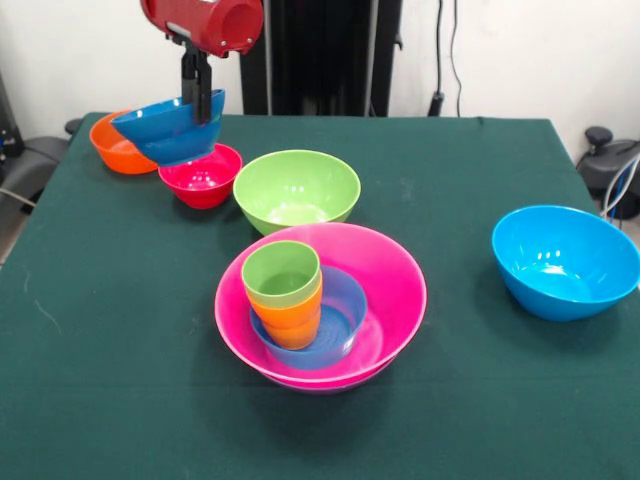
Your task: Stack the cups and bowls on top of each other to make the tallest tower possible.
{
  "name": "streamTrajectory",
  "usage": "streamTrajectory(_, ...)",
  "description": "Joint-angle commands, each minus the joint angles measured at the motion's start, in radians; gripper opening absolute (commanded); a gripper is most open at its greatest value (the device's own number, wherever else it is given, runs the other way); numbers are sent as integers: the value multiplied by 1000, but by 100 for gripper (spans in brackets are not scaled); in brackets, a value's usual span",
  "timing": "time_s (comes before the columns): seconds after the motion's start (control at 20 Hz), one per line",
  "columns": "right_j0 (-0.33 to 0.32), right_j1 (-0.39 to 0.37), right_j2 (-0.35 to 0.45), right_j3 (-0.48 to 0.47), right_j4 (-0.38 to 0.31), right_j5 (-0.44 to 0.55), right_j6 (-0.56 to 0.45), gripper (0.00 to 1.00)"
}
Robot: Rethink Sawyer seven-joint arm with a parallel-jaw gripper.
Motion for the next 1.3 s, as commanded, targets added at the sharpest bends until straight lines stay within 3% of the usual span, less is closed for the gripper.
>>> streamTrajectory(0.05,-28,28,143,-8,-90,111,-295,0)
streamTrajectory(0.75,-100,113,224,-62,-168,82,-321,0)
streamTrajectory(1.3,-110,62,235,20,-182,91,-226,0)
